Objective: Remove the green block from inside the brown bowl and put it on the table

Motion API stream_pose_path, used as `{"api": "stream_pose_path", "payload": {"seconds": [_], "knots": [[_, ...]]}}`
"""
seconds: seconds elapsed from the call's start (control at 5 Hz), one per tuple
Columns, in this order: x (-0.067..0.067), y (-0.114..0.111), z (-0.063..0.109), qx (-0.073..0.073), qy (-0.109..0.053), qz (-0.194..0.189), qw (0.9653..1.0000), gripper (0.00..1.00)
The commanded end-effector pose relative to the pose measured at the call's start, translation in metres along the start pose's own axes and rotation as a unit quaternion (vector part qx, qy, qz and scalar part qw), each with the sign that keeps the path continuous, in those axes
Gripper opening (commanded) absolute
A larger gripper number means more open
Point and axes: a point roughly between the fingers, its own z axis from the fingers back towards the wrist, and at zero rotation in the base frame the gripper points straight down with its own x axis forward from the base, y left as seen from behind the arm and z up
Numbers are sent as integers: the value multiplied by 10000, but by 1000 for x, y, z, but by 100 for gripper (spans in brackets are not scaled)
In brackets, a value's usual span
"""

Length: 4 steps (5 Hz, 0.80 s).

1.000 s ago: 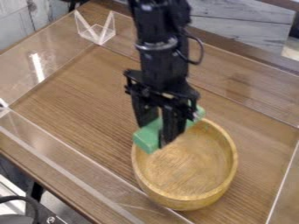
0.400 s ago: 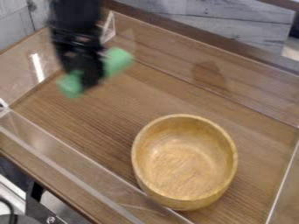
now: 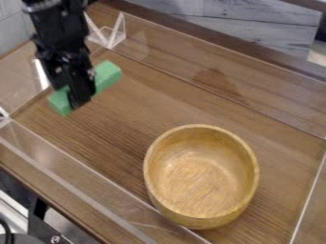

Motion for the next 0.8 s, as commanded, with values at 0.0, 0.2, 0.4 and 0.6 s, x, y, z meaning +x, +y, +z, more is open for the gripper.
{"api": "stream_pose_path", "payload": {"seconds": [0.0, 0.2, 0.4, 0.6], "knots": [[12, -10, -6, 149, -130, -91, 9998, 0], [17, -19, -22, 167, -114, -138, 9997, 0], [25, -32, -28, 187, -110, -163, 9996, 0], [28, -35, -37, 210, -114, -198, 9995, 0]]}}
